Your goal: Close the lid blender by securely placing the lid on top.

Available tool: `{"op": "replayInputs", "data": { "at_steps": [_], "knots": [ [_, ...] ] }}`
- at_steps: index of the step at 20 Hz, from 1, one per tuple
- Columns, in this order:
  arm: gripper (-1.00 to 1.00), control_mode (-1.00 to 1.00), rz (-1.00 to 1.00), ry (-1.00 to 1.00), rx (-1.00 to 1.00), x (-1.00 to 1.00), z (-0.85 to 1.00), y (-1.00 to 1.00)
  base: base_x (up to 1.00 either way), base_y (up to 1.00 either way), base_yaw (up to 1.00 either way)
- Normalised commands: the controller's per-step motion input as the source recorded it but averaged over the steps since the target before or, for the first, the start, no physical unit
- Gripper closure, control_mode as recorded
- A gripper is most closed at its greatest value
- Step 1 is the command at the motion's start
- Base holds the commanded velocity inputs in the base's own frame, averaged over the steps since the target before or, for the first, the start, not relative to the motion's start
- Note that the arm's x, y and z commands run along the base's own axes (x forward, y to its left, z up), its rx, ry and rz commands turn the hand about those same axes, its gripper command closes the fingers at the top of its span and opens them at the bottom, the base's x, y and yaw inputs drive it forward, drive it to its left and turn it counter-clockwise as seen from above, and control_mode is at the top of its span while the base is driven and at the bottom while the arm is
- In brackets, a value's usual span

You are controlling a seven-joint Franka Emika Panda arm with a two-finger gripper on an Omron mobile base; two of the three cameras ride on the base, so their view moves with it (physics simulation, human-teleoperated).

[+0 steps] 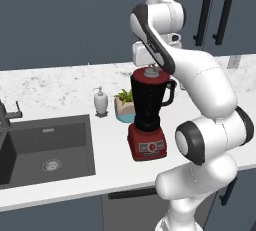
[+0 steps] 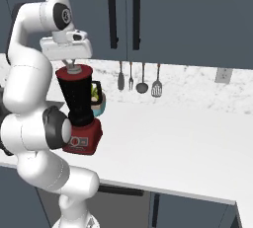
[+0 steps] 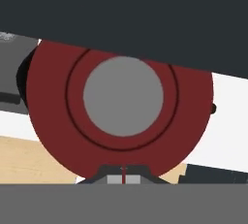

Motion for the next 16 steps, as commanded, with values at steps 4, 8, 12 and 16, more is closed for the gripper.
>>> {"op": "replayInputs", "data": {
  "at_steps": [4,8,12,16],
  "knots": [
    [-1.00,-1.00,0.00,-0.25,0.08,-0.51,0.26,-0.15,0.00,0.00,0.00],
    [-1.00,-1.00,0.05,-0.44,0.12,-1.00,0.00,-0.71,0.00,0.00,0.00],
    [-1.00,-1.00,0.04,-0.46,0.18,-1.00,0.00,-1.00,0.00,0.00,0.00],
    [-1.00,-1.00,0.03,-0.42,0.13,-1.00,0.00,-1.00,0.00,0.00,0.00]
  ]
}}
